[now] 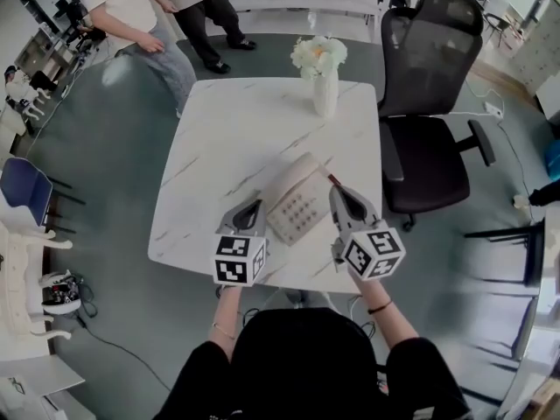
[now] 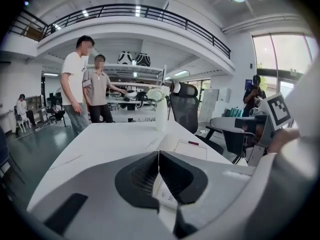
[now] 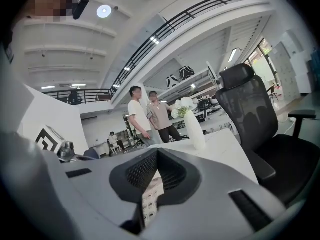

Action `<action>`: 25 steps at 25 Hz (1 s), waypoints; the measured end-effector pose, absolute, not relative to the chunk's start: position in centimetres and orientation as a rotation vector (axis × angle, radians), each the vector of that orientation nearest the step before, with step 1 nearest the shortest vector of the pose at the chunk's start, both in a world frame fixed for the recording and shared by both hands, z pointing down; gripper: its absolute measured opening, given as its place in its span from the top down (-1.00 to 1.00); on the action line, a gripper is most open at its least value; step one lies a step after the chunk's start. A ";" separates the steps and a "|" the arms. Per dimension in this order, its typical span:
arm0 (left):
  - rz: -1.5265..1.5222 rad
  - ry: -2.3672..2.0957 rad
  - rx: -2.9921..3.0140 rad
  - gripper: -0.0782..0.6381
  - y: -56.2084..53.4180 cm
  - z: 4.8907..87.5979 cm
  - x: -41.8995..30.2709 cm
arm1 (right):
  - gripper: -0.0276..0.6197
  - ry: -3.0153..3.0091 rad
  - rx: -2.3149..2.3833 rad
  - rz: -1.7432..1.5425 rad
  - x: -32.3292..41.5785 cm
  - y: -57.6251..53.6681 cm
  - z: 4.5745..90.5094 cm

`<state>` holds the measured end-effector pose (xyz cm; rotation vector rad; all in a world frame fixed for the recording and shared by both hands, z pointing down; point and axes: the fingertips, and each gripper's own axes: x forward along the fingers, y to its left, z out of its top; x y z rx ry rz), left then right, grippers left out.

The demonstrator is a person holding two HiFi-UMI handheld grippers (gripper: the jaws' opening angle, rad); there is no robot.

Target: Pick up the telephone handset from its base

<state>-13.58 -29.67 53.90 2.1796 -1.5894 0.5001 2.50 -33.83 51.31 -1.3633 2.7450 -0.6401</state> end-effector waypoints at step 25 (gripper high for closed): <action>0.805 -1.207 2.292 0.11 -36.7 62.1 -9.6 | 0.94 2.683 -1.532 -0.713 4.9 -36.2 54.7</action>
